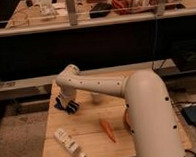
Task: Place the eraser on the white sponge
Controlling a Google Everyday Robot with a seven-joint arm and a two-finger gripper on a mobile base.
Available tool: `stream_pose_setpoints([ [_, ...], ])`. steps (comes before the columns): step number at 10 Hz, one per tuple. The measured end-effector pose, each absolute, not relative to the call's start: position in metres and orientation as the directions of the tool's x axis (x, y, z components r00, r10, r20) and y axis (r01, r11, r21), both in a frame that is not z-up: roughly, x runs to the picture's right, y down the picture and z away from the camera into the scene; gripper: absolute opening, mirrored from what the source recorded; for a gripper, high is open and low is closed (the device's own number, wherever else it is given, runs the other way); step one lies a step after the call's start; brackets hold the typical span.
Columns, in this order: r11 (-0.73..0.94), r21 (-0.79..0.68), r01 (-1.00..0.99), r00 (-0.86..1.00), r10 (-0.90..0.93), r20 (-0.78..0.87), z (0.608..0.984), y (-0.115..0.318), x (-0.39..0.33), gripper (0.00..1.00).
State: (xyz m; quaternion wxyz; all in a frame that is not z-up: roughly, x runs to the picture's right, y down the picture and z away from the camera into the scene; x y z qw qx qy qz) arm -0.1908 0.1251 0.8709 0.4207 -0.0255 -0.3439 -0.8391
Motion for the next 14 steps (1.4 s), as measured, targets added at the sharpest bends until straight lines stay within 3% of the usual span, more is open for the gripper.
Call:
stream_pose_setpoints([
  [3, -0.418, 0.564, 0.712, -0.648, -0.700, 0.300, 0.859, 0.120, -0.201, 0.79],
  [7, -0.456, 0.516, 0.725, -0.643, -0.717, 0.269, 0.853, 0.110, -0.207, 0.80],
  [11, -0.450, 0.454, 0.769, -0.589, -0.775, 0.230, 0.840, 0.063, -0.202, 0.80],
  [14, -0.459, 0.428, 0.779, -0.608, -0.721, 0.333, 0.839, 0.054, -0.207, 0.80],
])
